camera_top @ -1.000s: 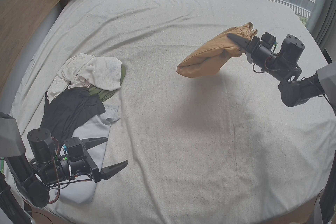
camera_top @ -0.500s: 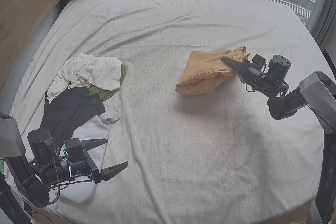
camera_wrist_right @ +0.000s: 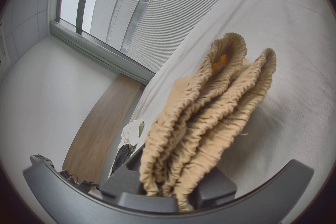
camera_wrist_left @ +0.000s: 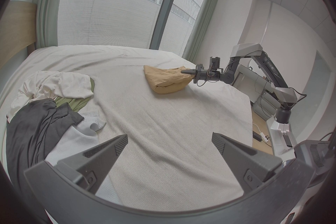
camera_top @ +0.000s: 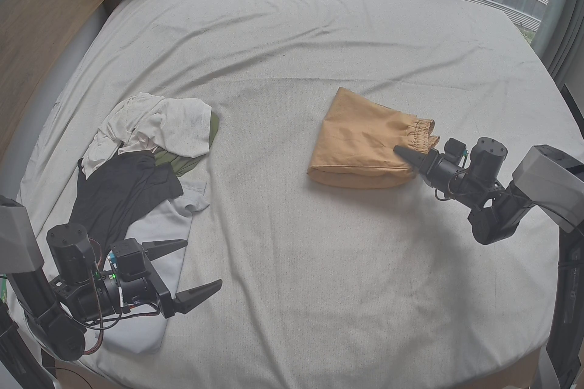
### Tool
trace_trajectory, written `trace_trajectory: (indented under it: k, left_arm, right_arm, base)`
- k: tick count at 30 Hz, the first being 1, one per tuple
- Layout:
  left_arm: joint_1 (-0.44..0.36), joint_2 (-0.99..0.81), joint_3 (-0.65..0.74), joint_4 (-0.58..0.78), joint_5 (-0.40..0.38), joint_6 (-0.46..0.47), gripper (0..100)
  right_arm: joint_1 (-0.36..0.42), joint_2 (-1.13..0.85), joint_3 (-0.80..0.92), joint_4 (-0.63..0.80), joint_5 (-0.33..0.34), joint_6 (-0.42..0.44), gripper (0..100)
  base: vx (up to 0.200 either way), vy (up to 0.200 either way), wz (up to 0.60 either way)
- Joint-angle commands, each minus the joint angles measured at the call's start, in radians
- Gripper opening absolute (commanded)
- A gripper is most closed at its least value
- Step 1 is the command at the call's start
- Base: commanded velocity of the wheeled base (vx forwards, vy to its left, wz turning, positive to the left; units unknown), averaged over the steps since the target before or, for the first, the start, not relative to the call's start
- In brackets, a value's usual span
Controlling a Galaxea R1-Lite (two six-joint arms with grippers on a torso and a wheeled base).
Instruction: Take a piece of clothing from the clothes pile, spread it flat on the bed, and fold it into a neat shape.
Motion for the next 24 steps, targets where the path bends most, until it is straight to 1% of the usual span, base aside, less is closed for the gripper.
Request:
trace_trajectory:
  k: [1, 7, 8, 12, 13, 18, 22, 24]
  left_arm:
    - [0.0, -0.002, -0.002, -0.001, 0.0, 0.0, 100]
    - [0.0, -0.002, -0.003, -0.001, 0.0, 0.0, 100]
    - [0.0, -0.002, -0.003, -0.001, 0.0, 0.0, 100]
    - [0.0, -0.002, -0.003, -0.001, 0.0, 0.0, 100]
    - [0.0, -0.002, -0.002, 0.001, 0.0, 0.0, 100]
    - [-0.001, -0.002, 0.0, -0.001, 0.0, -0.009, 100]
    - [-0.001, -0.006, -0.002, -0.001, -0.011, -0.029, 100]
    - [-0.008, -0.039, 0.001, 0.001, -0.029, -0.063, 100]
  right_arm:
    - [-0.004, 0.023, 0.036, -0.014, 0.001, -0.002, 0]
    - [-0.004, 0.024, 0.062, -0.034, 0.001, -0.003, 0]
    - [-0.004, 0.021, 0.074, -0.034, 0.001, -0.003, 100]
    - [-0.004, 0.02, 0.093, -0.034, -0.001, -0.031, 100]
    - [-0.011, 0.011, 0.142, -0.034, -0.001, -0.091, 100]
    - [-0.037, -0.059, 0.304, -0.06, -0.003, -0.169, 100]
    - [-0.075, -0.135, 0.435, -0.126, -0.003, -0.181, 100]
    - [-0.106, -0.198, 0.516, -0.169, -0.003, -0.183, 100]
  base:
    - [0.0, 0.0, 0.0]
    - [0.0, 0.0, 0.0]
    - [0.0, 0.0, 0.0]
    - [0.0, 0.0, 0.0]
    - [0.0, 0.0, 0.0]
    - [0.0, 0.0, 0.0]
    - [0.0, 0.0, 0.0]
    - [0.0, 0.0, 0.0]
